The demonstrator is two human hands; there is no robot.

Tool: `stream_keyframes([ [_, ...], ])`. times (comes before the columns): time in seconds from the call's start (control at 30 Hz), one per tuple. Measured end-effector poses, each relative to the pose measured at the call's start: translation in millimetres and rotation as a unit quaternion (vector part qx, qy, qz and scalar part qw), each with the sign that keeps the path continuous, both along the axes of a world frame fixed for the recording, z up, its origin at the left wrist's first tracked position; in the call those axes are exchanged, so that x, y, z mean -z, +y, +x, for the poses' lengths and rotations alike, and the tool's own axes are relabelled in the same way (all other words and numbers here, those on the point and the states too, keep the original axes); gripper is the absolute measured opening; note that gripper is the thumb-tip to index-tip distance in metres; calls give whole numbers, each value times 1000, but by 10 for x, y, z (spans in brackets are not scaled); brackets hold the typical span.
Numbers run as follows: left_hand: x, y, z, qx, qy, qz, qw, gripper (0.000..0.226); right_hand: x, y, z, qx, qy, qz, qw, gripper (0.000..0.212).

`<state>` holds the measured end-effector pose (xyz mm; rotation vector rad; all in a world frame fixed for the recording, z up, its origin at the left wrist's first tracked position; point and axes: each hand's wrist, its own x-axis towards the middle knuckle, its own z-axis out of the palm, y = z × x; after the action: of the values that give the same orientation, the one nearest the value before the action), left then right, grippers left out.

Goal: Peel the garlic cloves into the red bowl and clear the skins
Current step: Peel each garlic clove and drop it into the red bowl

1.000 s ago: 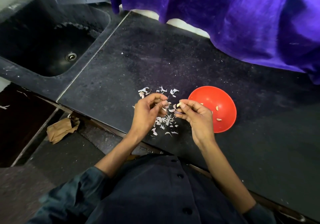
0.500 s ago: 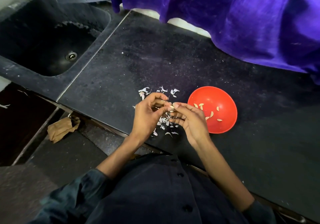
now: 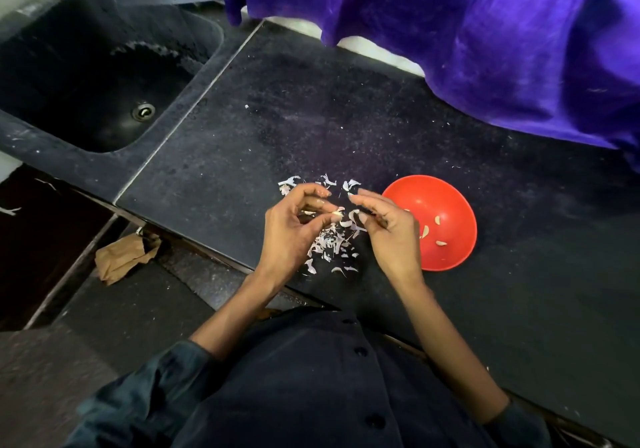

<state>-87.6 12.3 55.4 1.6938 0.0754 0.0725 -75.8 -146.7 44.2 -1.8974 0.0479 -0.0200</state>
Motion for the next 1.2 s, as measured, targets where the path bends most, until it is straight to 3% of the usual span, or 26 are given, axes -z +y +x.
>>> stream_keyframes([
  [0.13,32,17,7,-8,-1,27,1000,35,-37,32,-14,-26,31,61,997,31],
  [0.3,45,-3,6,-3,26,9,1000,38,-40,126,-76,-111,21,33,993,42],
  [0.4,113,-11,-9,0,41,15,999,39,-15,117,-88,-98,-8,7,995,34],
  [0.57,162,-25,-38,-11,50,17,999,18,44,26,-112,-89,-60,-84,991,12],
  [0.7,171,-55,-33,-1,57,-4,998,14,96,-78,-139,-52,10,-33,998,13],
  [0.83,164,-193,20,34,66,-16,997,12,30,-374,-120,24,33,-26,999,28],
  [1.2,184,-364,256,87,29,184,979,8,84,-715,-146,78,38,-84,993,34],
])
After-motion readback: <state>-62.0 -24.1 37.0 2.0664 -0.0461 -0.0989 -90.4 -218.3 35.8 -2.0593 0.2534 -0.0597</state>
